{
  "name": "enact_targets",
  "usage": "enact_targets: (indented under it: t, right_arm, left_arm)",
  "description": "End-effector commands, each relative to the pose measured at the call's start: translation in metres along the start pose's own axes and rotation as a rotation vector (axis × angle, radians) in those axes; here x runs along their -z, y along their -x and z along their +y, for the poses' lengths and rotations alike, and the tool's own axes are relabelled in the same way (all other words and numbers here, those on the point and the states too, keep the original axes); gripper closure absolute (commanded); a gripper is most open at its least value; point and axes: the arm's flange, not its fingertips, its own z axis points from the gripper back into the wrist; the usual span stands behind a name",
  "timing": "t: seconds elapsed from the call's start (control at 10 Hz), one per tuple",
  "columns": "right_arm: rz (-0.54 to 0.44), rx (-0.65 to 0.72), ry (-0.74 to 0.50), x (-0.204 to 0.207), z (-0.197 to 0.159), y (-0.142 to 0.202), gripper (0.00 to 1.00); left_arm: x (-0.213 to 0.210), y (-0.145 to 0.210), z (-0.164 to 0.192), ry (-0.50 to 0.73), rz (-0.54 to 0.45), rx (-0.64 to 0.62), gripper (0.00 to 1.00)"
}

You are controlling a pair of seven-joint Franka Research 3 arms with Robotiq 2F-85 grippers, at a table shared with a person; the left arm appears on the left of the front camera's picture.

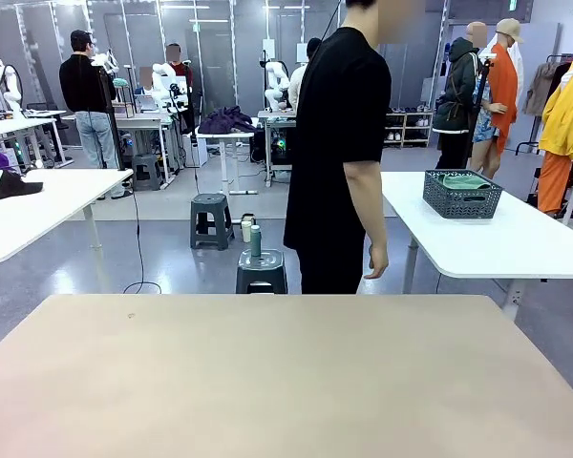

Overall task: Fold the towels and place them in the basket.
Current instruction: Stack the folded Towel with hook on the right side of the table.

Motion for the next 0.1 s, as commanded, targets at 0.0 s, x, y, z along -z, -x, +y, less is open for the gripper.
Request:
enact_targets:
  t: [0.0]
  right_arm:
    - [-0.001, -0.018, -0.002, -0.0005, 0.0031, 0.0018, 0.00]
  left_arm:
    - [-0.0036, 0.0038, -0.0039, 0.004, 0.011, 0.012, 0.00]
